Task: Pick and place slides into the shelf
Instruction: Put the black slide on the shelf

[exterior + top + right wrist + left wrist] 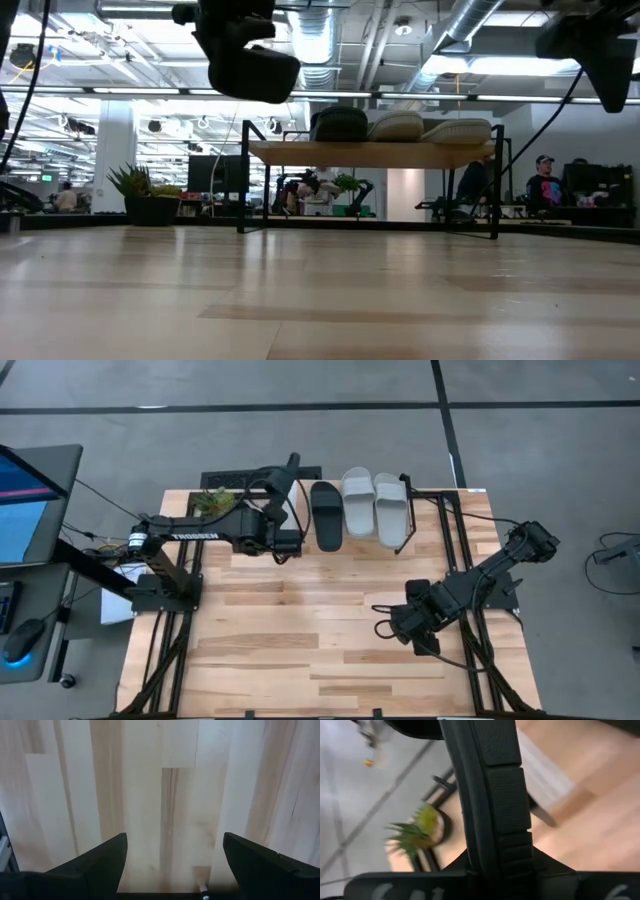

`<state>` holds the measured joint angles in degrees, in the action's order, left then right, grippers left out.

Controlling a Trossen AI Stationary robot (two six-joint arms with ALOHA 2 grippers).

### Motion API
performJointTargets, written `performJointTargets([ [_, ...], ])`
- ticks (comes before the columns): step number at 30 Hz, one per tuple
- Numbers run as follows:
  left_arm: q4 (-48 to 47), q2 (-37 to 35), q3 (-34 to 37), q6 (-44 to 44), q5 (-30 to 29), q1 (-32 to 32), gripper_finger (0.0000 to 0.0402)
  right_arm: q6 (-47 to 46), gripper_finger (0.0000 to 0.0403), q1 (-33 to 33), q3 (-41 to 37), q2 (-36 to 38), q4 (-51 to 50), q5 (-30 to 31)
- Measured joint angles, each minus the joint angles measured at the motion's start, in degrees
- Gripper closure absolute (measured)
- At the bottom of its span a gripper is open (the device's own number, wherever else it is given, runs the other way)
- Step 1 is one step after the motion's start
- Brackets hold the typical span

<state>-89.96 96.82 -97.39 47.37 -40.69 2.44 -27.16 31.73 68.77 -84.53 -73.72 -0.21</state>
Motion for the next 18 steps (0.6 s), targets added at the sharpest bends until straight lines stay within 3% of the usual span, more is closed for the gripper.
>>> performJointTargets([
  [6,0.0,0.0,-2.8,4.5,5.7,-0.9,0.0359,3.7,0.0081,0.0,0.0,0.0,-0.1,0.0],
  [18,2.4,3.0,-11.9,10.8,6.9,-2.0,0.0359,8.3,0.0081,-1.2,0.0,0.0,-0.3,0.2],
])
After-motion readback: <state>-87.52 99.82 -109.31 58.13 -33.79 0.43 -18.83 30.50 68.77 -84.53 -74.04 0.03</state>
